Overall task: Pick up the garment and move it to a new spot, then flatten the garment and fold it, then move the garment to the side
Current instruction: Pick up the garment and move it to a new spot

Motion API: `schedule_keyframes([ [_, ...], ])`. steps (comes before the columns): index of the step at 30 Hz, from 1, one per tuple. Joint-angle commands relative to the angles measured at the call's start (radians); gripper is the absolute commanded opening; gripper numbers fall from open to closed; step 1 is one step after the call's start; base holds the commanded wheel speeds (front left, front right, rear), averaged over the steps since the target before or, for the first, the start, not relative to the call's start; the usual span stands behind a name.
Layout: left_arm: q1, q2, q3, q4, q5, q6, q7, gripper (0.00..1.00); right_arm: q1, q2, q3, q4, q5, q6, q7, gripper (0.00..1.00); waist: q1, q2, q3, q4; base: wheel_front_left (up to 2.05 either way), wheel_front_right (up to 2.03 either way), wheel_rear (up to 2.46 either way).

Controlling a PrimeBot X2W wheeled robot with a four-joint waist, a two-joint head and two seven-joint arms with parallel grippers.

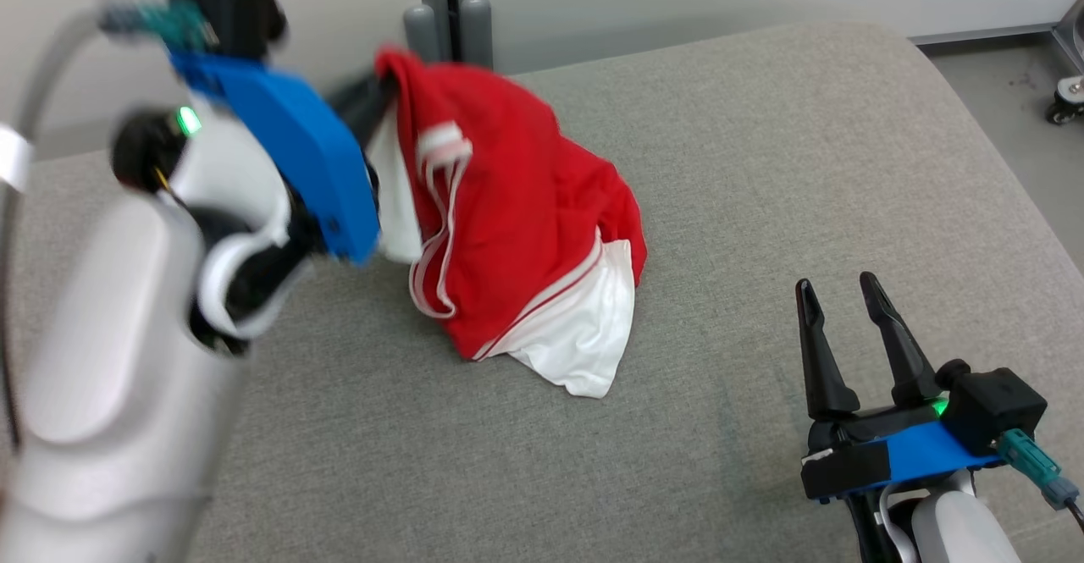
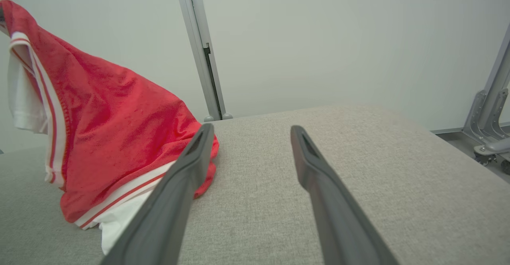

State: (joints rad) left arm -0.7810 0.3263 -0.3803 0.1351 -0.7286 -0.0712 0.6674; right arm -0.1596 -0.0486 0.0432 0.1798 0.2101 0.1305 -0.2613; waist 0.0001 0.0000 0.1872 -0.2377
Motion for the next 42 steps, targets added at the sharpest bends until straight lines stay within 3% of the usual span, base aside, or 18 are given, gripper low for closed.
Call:
schedule_keyframes([
  [1, 0.077, -0.016, -0.019, 0.052, 0.016, -0.007, -0.057, 0.00, -0.011, -0.003, 0.003, -0.003, 0.004, 0.001, -0.005, 1.00, -0.0001, 0.0000, 0.006, -0.006, 0.00, 0.00, 0.00],
  [5, 0.195, -0.051, -0.051, 0.198, 0.065, 0.003, -0.202, 0.00, -0.019, -0.003, 0.000, -0.007, 0.005, 0.001, -0.005, 1.00, -0.0001, 0.0000, 0.016, -0.007, 0.00, 0.00, 0.00],
  [6, 0.217, -0.059, -0.062, 0.233, 0.085, 0.012, -0.239, 0.62, -0.019, -0.003, 0.000, -0.007, 0.003, 0.001, -0.005, 1.00, -0.0001, 0.0000, 0.016, -0.008, 0.00, 0.00, 0.00],
  [7, 0.234, -0.065, -0.077, 0.267, 0.109, 0.016, -0.274, 1.00, -0.018, -0.003, -0.002, -0.009, 0.000, 0.001, -0.005, 1.00, -0.0001, 0.0000, 0.016, -0.006, 0.00, 0.00, 0.00],
  [10, 0.262, -0.090, -0.078, 0.318, 0.113, 0.028, -0.335, 1.00, -0.015, -0.003, -0.007, -0.011, -0.006, 0.001, -0.005, 1.00, -0.0001, 0.0000, 0.014, 0.000, 0.00, 0.00, 0.00],
  [18, 0.375, -0.158, -0.043, 0.288, 0.103, -0.002, -0.662, 1.00, 0.017, -0.003, -0.041, -0.012, -0.033, 0.001, -0.005, 1.00, -0.0001, 0.0000, -0.013, 0.063, 0.00, 0.00, 0.00],
  [25, 0.503, -0.128, 0.010, 0.218, 0.122, 0.000, -0.887, 1.00, 0.047, -0.003, -0.051, -0.013, -0.061, 0.001, 0.012, 1.00, -0.0001, 0.0000, -0.059, 0.111, 0.00, 0.00, 0.00],
  [33, 0.651, -0.084, 0.138, 0.092, 0.210, 0.065, -0.933, 1.00, 0.084, -0.003, -0.058, -0.029, -0.073, 0.001, 0.040, 1.00, -0.0001, 0.0000, -0.104, 0.125, 0.00, 0.00, 0.00],
  [42, 0.781, -0.082, 0.211, 0.046, 0.280, 0.087, -0.934, 1.00, 0.121, -0.003, -0.063, -0.018, -0.093, 0.001, 0.076, 1.00, -0.0001, 0.0000, -0.132, 0.140, 0.00, 0.00, 0.00],
])
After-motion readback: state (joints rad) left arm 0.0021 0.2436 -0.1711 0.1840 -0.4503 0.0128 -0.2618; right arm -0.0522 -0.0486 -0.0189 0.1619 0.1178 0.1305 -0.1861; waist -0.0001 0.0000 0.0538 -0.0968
